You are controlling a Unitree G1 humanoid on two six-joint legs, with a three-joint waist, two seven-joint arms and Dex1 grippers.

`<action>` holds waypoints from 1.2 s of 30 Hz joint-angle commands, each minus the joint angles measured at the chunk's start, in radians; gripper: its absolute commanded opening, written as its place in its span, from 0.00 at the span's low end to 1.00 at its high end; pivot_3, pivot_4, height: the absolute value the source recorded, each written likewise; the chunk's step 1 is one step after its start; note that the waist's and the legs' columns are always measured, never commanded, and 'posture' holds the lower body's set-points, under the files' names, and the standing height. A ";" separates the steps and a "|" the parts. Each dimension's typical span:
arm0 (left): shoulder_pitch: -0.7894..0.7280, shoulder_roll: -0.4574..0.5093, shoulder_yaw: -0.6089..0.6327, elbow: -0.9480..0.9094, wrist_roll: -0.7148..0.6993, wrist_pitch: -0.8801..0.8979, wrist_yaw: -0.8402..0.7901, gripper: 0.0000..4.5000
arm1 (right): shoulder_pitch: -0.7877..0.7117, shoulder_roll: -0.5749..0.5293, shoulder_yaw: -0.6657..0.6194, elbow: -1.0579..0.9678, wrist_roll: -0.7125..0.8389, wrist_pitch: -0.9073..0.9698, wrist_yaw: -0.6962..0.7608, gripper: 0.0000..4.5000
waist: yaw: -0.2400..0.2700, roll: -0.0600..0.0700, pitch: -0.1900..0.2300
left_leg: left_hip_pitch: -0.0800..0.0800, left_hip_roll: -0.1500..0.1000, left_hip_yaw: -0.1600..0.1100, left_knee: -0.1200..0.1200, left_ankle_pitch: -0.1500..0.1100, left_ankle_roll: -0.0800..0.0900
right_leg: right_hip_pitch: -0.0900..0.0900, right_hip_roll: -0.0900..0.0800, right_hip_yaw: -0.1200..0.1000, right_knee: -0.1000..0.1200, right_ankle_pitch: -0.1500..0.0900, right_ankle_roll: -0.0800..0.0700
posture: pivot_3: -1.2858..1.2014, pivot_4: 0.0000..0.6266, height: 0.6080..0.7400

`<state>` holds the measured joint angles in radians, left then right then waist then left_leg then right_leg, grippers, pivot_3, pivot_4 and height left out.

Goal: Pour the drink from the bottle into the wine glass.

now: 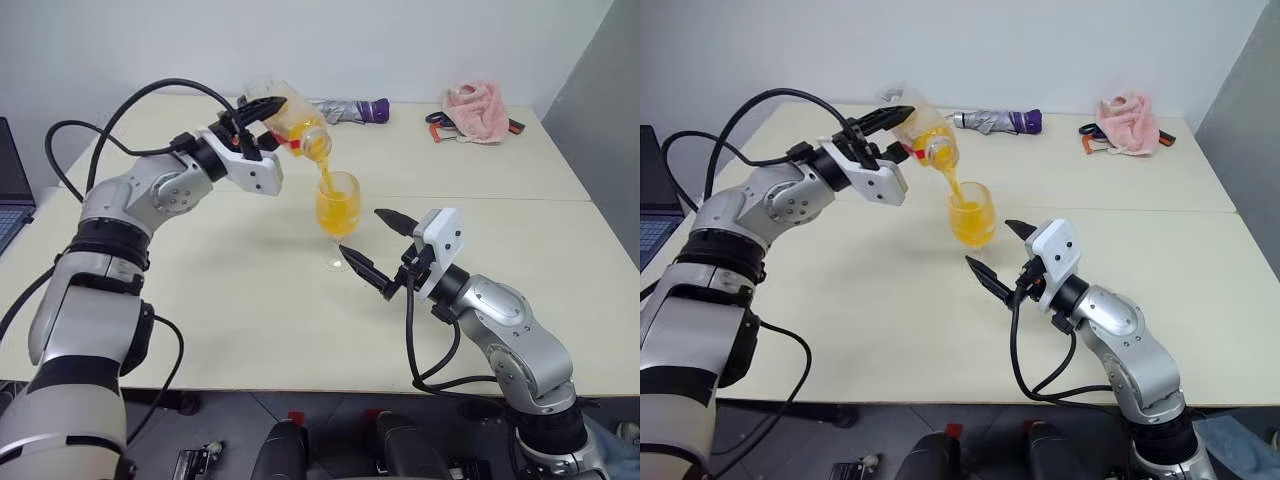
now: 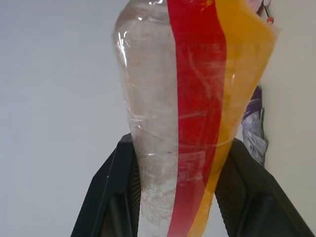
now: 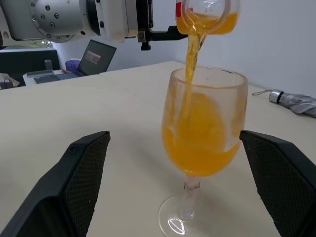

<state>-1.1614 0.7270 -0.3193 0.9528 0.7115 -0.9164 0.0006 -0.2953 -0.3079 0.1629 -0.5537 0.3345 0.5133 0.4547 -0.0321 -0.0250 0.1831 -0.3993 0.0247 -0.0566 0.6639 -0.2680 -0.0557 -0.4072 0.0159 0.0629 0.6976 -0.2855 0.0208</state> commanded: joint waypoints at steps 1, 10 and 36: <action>-0.009 -0.017 0.036 -0.023 -0.092 0.013 -0.047 0.37 | -0.009 0.004 -0.001 -0.049 0.011 -0.004 0.000 1.00 | 0.000 0.000 0.000 | 0.000 0.000 0.000 0.000 0.000 0.000 | 0.000 0.000 0.000 0.000 0.000 0.000 | 0.52 0.24 1.00; 0.039 -0.063 0.062 -0.077 -0.236 0.059 -0.169 0.37 | -0.017 0.007 0.005 -0.046 0.011 -0.003 0.000 1.00 | -0.001 0.000 0.000 | 0.000 0.000 0.000 0.000 0.000 0.000 | 0.000 0.000 0.000 0.000 0.000 0.000 | 0.52 0.24 1.00; 0.549 -0.162 0.606 -0.703 -1.058 1.110 -0.469 0.37 | 0.004 -0.157 -0.034 -0.094 0.147 0.055 0.187 1.00 | -0.013 0.000 0.000 | 0.001 0.004 -0.002 0.002 0.000 0.000 | 0.000 -0.001 0.001 0.002 0.000 0.000 | 0.52 0.24 1.00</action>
<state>-0.6257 0.5546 0.2197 0.3369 -0.2926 0.1426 -0.4987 -0.2833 -0.4541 0.1400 -0.5938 0.4334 0.5506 0.6033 -0.0446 -0.0250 0.1829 -0.3986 0.0286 -0.0584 0.6657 -0.2680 -0.0558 -0.4068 0.0151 0.0634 0.6994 -0.2854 0.0205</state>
